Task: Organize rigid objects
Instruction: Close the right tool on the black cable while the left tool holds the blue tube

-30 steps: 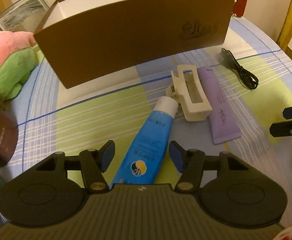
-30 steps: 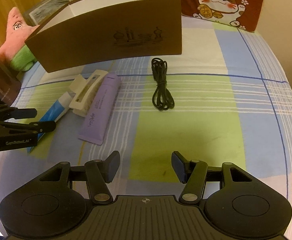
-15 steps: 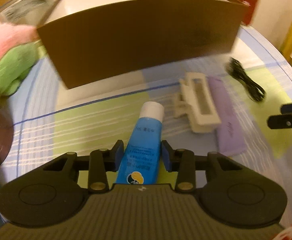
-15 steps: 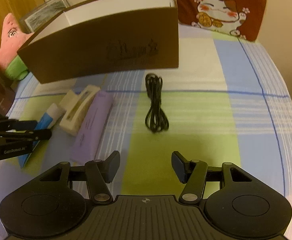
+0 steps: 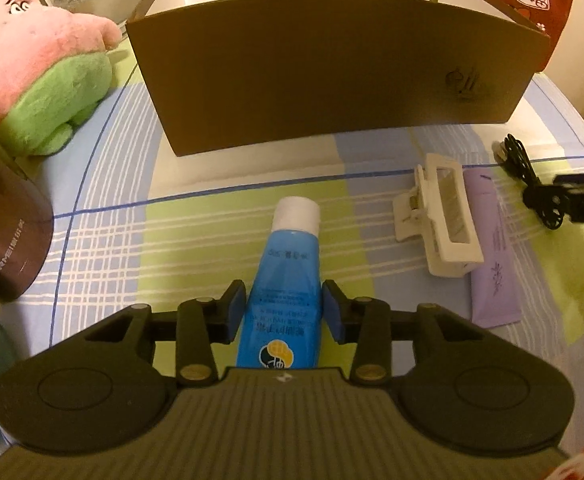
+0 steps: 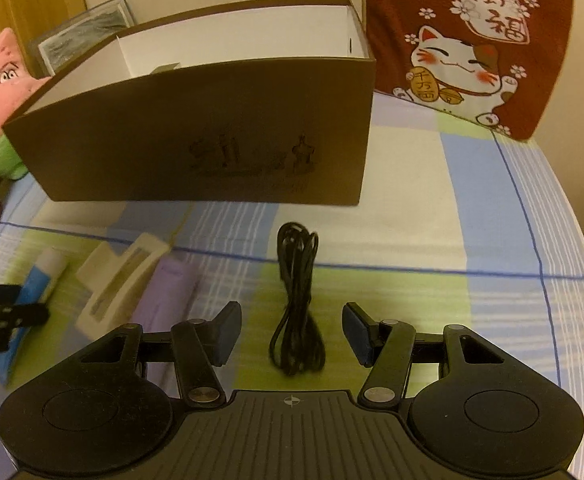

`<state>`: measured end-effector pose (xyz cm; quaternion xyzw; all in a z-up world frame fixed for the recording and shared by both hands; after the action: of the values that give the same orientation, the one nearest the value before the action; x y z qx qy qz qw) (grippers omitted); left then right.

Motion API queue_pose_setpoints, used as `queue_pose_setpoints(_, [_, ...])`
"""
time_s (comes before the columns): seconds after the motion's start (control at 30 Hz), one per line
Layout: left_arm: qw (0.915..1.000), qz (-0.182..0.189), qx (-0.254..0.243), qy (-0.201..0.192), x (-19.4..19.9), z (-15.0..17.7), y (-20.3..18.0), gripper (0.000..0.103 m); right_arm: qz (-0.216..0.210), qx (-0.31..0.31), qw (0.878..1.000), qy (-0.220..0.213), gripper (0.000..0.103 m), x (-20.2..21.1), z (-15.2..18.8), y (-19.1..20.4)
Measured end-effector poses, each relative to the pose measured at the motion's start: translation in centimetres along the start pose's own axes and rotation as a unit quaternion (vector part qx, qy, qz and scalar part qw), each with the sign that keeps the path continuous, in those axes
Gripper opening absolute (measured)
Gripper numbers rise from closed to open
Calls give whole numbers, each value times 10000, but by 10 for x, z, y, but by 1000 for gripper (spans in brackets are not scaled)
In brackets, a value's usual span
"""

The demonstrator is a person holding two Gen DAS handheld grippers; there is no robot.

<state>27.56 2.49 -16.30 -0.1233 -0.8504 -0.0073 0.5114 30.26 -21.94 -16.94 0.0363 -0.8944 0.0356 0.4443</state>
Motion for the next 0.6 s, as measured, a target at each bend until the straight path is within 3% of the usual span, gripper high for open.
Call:
queue_pose_setpoints(0.07, [10000,17,-54,27,1,0,-1,38,5,5,10000,2,36,-5,0,0])
queue_pose_setpoints(0.23, [9997,35,-231,72,1,0,-4,36,58,223,9996,-136,17,-5,6,4])
queue_pose_setpoints(0.6, [9997,103,-23,207,14,18,-24,35,-183,370,9991,-71,17,34,52,26])
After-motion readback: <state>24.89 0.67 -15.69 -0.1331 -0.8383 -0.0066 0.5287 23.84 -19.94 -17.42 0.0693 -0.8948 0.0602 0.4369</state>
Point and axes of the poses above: each gripper's, at about its wrist camera, not at the fingertips, and x roughly against the way its jaws point, y to its left, z to its underside, the point moved 4 cm from there along -x, roughly the way its jaws point, and after that the axes turned 10 degrees about z, right-handed, at the moved point
